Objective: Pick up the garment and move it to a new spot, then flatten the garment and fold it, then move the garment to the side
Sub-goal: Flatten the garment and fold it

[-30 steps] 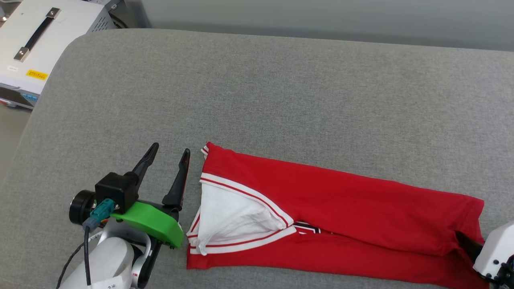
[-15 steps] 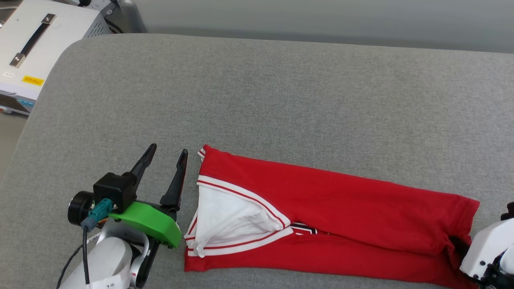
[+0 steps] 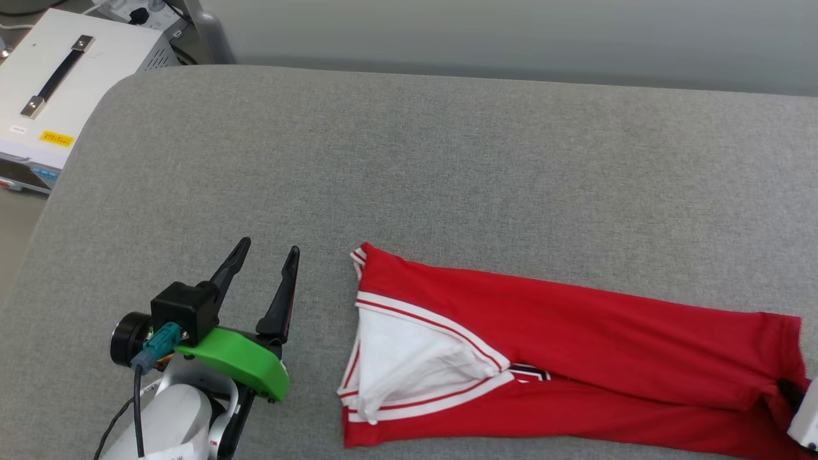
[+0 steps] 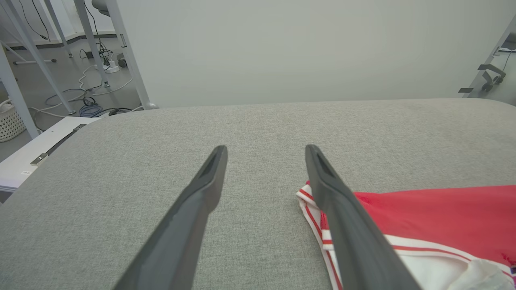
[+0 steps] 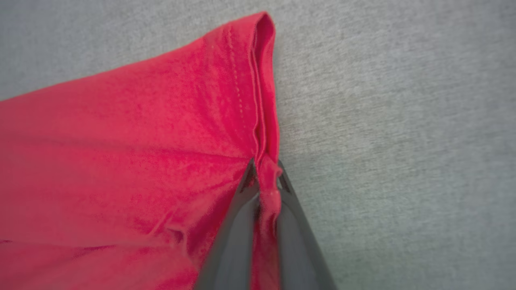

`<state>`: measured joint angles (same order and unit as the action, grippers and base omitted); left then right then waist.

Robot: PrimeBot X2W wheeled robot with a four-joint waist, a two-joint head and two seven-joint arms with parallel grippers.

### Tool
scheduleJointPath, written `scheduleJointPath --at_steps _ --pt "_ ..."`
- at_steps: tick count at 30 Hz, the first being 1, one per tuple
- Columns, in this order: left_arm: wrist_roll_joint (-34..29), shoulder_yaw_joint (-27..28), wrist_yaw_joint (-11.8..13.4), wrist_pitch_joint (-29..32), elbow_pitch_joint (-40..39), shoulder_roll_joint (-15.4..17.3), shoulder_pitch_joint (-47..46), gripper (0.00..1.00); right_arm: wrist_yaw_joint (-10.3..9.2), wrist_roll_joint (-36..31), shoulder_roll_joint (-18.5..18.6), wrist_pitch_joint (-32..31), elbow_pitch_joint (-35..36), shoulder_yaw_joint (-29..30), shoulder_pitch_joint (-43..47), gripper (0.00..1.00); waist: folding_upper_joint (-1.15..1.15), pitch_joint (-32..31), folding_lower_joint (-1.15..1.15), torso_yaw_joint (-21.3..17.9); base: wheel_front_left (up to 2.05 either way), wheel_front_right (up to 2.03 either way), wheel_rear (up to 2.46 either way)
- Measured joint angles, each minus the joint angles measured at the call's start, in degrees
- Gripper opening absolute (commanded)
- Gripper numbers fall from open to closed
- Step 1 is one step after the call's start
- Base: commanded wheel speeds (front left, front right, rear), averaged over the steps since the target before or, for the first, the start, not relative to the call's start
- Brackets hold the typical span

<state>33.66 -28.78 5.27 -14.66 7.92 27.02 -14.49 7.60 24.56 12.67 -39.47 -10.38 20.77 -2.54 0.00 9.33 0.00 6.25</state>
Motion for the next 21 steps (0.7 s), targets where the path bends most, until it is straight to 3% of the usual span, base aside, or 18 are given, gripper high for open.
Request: scheduleJointPath --at_steps 4,9,21 --pt "0.00 -0.11 -0.03 0.00 0.35 -0.13 0.03 1.00 -0.01 -1.90 2.82 2.01 -2.14 2.79 -0.24 0.00 0.00 -0.38 0.00 0.19 0.00 0.00 0.00" --pt "0.00 0.01 -0.05 0.00 0.55 -0.37 0.23 1.00 -0.03 -0.43 2.50 1.88 -1.83 2.90 -0.27 0.00 0.00 -1.25 0.00 0.35 0.00 0.00 0.00" --pt "0.00 1.03 -0.30 0.00 1.13 -2.04 2.82 1.00 -0.07 4.39 -0.41 -4.47 11.57 -1.80 4.03 0.00 0.00 -5.40 0.00 0.25 0.00 0.00 0.00"
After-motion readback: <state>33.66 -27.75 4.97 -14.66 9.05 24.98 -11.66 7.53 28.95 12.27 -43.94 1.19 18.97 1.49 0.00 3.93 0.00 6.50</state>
